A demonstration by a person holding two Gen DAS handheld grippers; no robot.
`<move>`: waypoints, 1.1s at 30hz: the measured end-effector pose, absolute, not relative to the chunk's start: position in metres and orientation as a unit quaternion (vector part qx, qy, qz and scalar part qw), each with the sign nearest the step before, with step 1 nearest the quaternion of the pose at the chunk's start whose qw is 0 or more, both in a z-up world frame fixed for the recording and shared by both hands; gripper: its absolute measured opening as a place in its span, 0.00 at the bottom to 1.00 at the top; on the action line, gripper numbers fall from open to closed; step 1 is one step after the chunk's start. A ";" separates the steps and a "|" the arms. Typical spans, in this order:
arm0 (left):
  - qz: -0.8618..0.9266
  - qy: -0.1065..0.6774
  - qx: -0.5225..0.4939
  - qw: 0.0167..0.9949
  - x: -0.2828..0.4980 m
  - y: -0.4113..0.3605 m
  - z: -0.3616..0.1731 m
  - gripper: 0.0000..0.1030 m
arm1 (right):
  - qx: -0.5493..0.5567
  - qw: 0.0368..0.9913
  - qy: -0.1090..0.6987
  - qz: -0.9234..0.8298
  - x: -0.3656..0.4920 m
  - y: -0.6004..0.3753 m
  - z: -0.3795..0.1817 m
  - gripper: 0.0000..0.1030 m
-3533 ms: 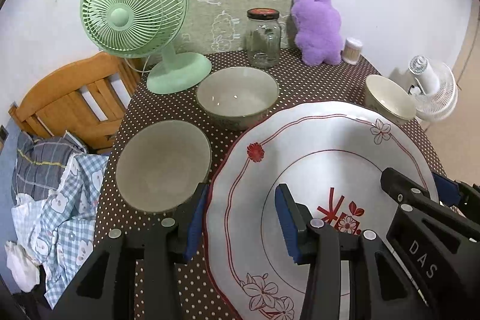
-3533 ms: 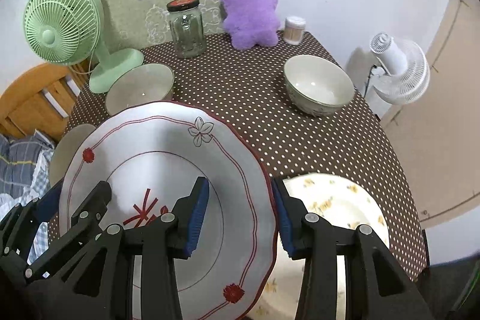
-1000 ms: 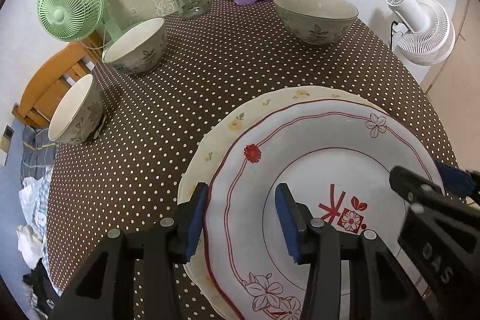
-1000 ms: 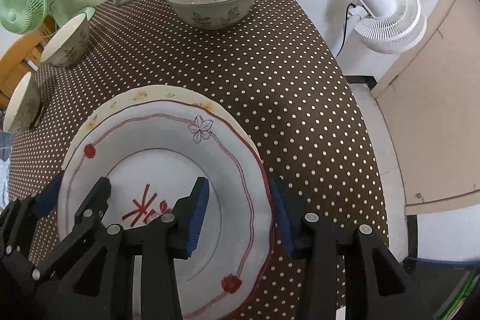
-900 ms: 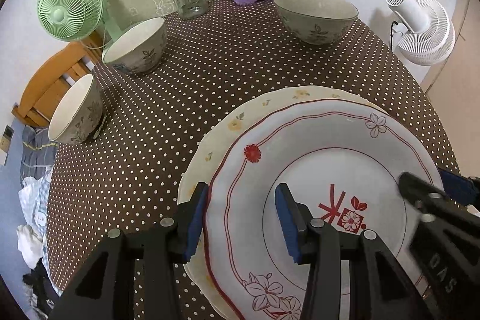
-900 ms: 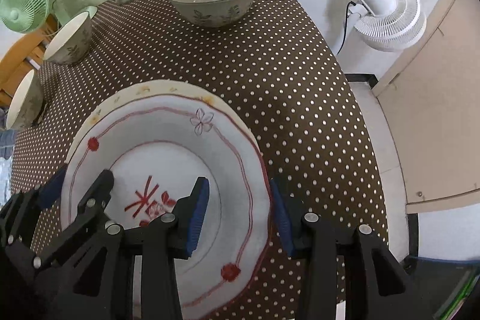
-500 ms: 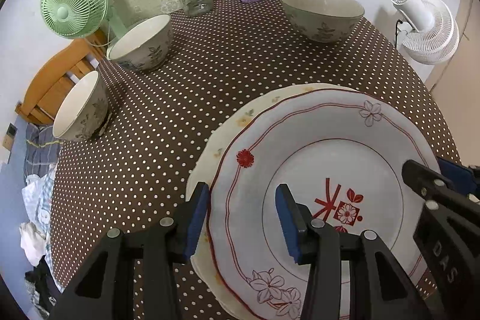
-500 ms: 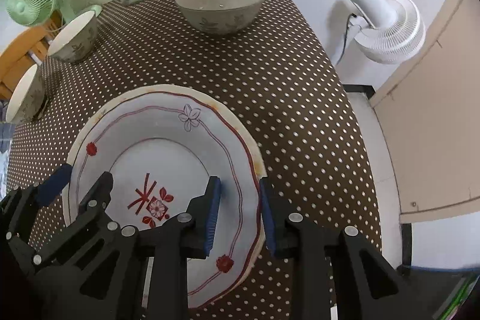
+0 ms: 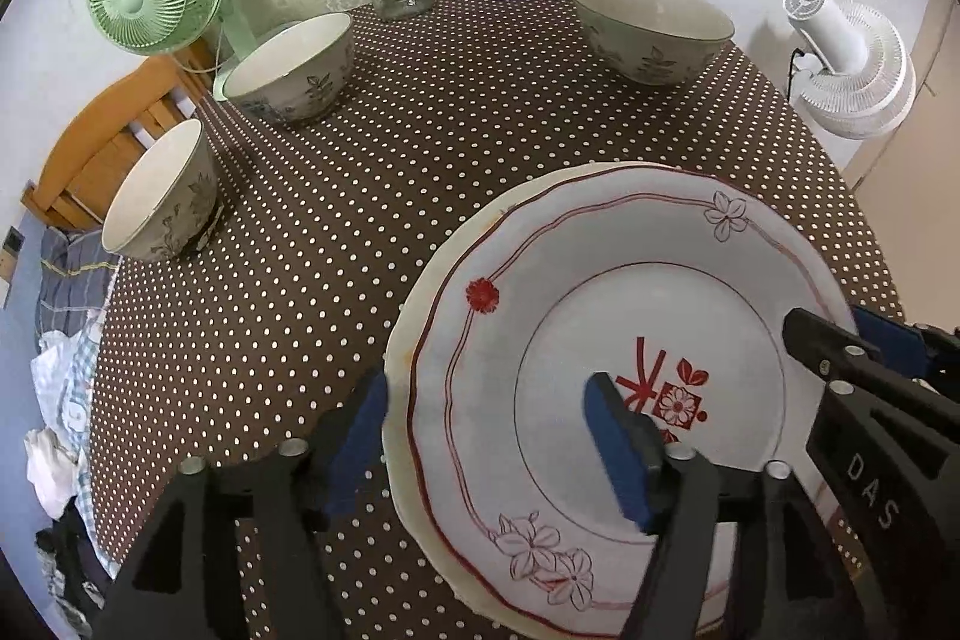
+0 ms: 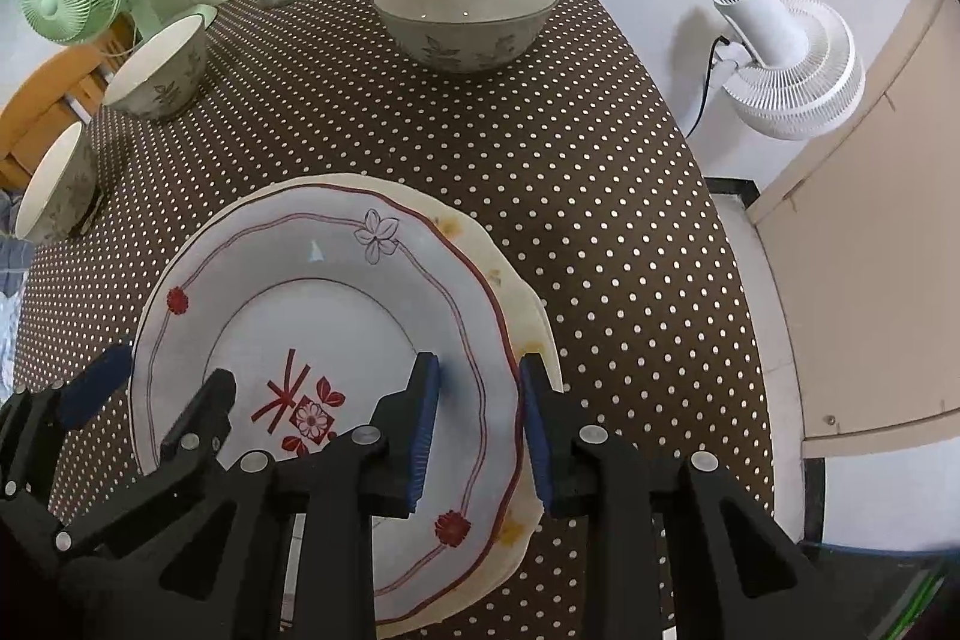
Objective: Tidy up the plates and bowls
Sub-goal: 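Open both tools to release the plate and move toward a grey bowl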
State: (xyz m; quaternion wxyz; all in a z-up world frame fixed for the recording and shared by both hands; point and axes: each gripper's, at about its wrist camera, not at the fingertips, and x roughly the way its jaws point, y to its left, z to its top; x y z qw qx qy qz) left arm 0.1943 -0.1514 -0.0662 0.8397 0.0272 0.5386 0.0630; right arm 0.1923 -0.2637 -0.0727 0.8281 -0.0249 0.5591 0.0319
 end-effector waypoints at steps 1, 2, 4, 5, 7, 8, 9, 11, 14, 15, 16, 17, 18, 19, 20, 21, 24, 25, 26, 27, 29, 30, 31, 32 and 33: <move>0.062 0.539 0.022 0.840 0.193 -0.149 -0.064 0.76 | -0.024 0.827 0.561 0.032 0.192 -0.264 -0.072 0.32; 0.062 0.538 0.018 0.840 0.191 -0.146 -0.062 0.77 | -0.023 0.825 0.563 0.033 0.192 -0.265 -0.072 0.37; 0.060 0.538 0.006 0.841 0.188 -0.138 -0.057 0.81 | -0.015 0.826 0.562 0.039 0.191 -0.265 -0.067 0.43; 0.058 0.537 0.000 0.842 0.188 -0.135 -0.054 0.83 | -0.014 0.830 0.557 0.041 0.190 -0.263 -0.063 0.53; 0.054 0.531 -0.009 0.846 0.184 -0.126 -0.046 0.85 | -0.013 0.838 0.543 0.045 0.188 -0.259 -0.053 0.65; 0.053 0.528 -0.011 0.847 0.183 -0.122 -0.043 0.86 | -0.013 0.843 0.535 0.047 0.186 -0.254 -0.047 0.66; 0.053 0.525 -0.012 0.849 0.182 -0.118 -0.039 0.87 | -0.015 0.845 0.532 0.050 0.185 -0.250 -0.043 0.67; 0.051 0.518 -0.016 0.854 0.179 -0.108 -0.031 0.87 | -0.015 0.849 0.526 0.057 0.182 -0.240 -0.035 0.68; 0.051 0.508 -0.019 0.860 0.176 -0.092 -0.020 0.87 | -0.012 0.853 0.517 0.063 0.178 -0.223 -0.024 0.68; 0.048 0.505 -0.021 0.862 0.176 -0.087 -0.017 0.87 | -0.012 0.855 0.514 0.064 0.178 -0.219 -0.020 0.68; 0.045 0.501 -0.022 0.864 0.175 -0.081 -0.014 0.87 | -0.013 0.858 0.510 0.064 0.177 -0.213 -0.016 0.68; 0.046 0.497 -0.021 0.866 0.174 -0.075 -0.010 0.87 | -0.015 0.861 0.504 0.065 0.176 -0.206 -0.011 0.68; 0.046 0.493 -0.020 0.868 0.173 -0.070 -0.006 0.87 | -0.016 0.863 0.501 0.064 0.175 -0.201 -0.007 0.68; 0.045 0.489 -0.021 0.871 0.173 -0.063 -0.002 0.87 | -0.015 0.864 0.499 0.063 0.175 -0.193 -0.003 0.68; 0.045 0.484 -0.021 0.874 0.171 -0.057 0.001 0.87 | -0.013 0.865 0.497 0.063 0.175 -0.188 0.000 0.68; 0.045 0.480 -0.022 0.876 0.171 -0.050 0.004 0.87 | -0.010 0.867 0.494 0.064 0.175 -0.181 0.003 0.68; 0.043 0.472 -0.024 0.880 0.171 -0.028 0.013 0.87 | -0.009 0.874 0.483 0.059 0.174 -0.159 0.013 0.68; 0.041 0.469 -0.024 0.882 0.172 -0.019 0.017 0.87 | -0.008 0.876 0.478 0.057 0.173 -0.150 0.017 0.68; 0.040 0.467 -0.023 0.883 0.173 -0.013 0.019 0.87 | -0.008 0.878 0.475 0.055 0.173 -0.144 0.020 0.68; 0.040 0.464 -0.022 0.884 0.173 -0.007 0.021 0.87 | -0.007 0.880 0.472 0.055 0.172 -0.135 0.022 0.68; 0.041 0.458 -0.019 0.888 0.174 0.009 0.026 0.87 | -0.006 0.883 0.466 0.053 0.172 -0.119 0.027 0.68; 0.043 0.456 -0.018 0.889 0.174 0.017 0.028 0.87 | -0.006 0.885 0.462 0.051 0.172 -0.112 0.028 0.68; 0.044 0.453 -0.017 0.890 0.175 0.025 0.029 0.87 | -0.006 0.887 0.459 0.049 0.173 -0.104 0.029 0.68; 0.046 0.452 -0.016 0.891 0.175 0.030 0.030 0.87 | -0.005 0.888 0.457 0.048 0.173 -0.097 0.030 0.68; 0.050 0.451 -0.016 0.891 0.175 0.038 0.031 0.86 | -0.004 0.889 0.456 0.048 0.174 -0.091 0.031 0.68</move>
